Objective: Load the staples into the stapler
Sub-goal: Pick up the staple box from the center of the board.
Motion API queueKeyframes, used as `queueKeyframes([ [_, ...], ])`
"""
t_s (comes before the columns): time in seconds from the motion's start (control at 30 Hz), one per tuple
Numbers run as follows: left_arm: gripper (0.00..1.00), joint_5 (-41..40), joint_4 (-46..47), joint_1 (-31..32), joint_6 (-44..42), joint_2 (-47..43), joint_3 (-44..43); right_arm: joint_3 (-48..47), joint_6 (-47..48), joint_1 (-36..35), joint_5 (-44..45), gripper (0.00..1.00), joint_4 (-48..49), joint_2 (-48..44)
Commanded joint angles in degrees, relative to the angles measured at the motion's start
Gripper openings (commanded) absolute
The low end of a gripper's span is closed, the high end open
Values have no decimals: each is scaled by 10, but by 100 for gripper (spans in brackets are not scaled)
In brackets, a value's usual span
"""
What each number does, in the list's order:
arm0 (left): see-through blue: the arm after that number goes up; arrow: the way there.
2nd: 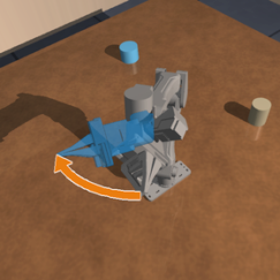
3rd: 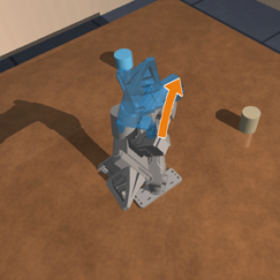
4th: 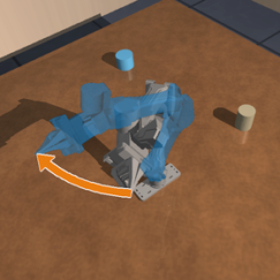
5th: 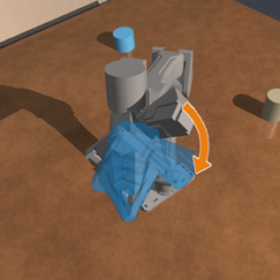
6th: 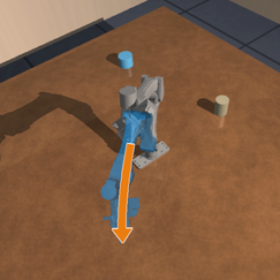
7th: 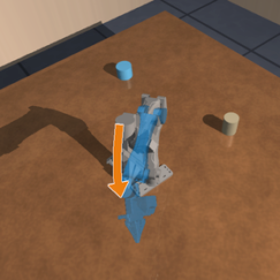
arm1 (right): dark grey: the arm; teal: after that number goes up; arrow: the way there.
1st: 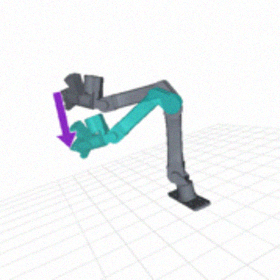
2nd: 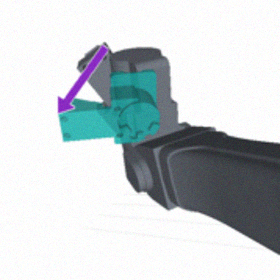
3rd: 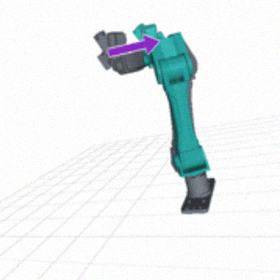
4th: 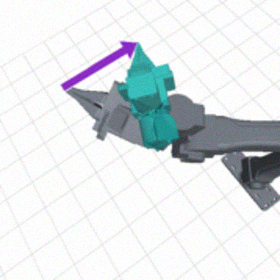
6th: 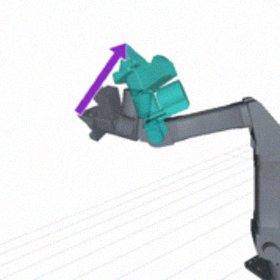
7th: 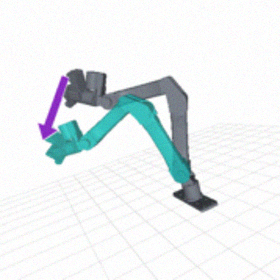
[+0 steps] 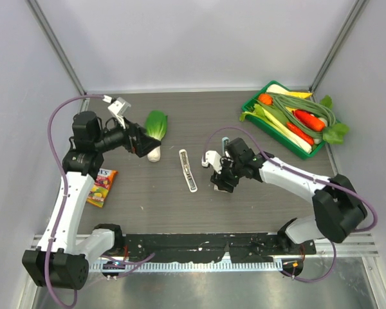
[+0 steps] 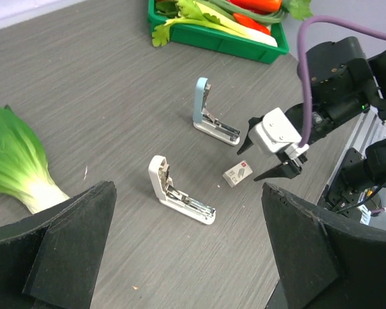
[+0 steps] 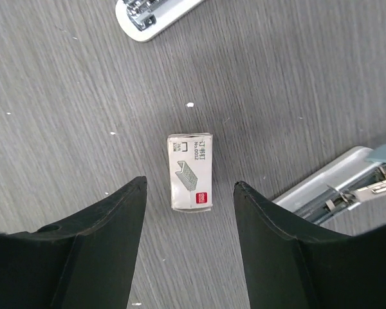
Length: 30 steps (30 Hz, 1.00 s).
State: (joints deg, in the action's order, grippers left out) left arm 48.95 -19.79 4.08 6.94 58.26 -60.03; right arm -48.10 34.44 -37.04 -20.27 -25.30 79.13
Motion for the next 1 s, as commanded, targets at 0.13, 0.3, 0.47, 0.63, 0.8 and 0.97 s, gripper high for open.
queueKeyframes([
  [0.13, 100, -6, -17, -3, -13, -10, 30, -17, 32, -2, 10, 63, 46, 53],
  [0.3, 100, 3, -8, -3, -10, -10, 37, -7, 33, -2, 22, 64, 53, 66],
  [0.47, 100, 8, -3, -4, -6, -9, 42, 0, 34, -1, 27, 64, 58, 68],
  [0.63, 100, 11, -2, -3, -5, -10, 44, 0, 38, -2, 28, 63, 43, 81],
  [0.8, 100, 12, 0, -3, -4, -9, 46, 1, 38, -7, 30, 63, 37, 84],
  [0.97, 100, 14, 0, -3, -4, -7, 48, -1, 37, -9, 37, 63, 37, 92],
])
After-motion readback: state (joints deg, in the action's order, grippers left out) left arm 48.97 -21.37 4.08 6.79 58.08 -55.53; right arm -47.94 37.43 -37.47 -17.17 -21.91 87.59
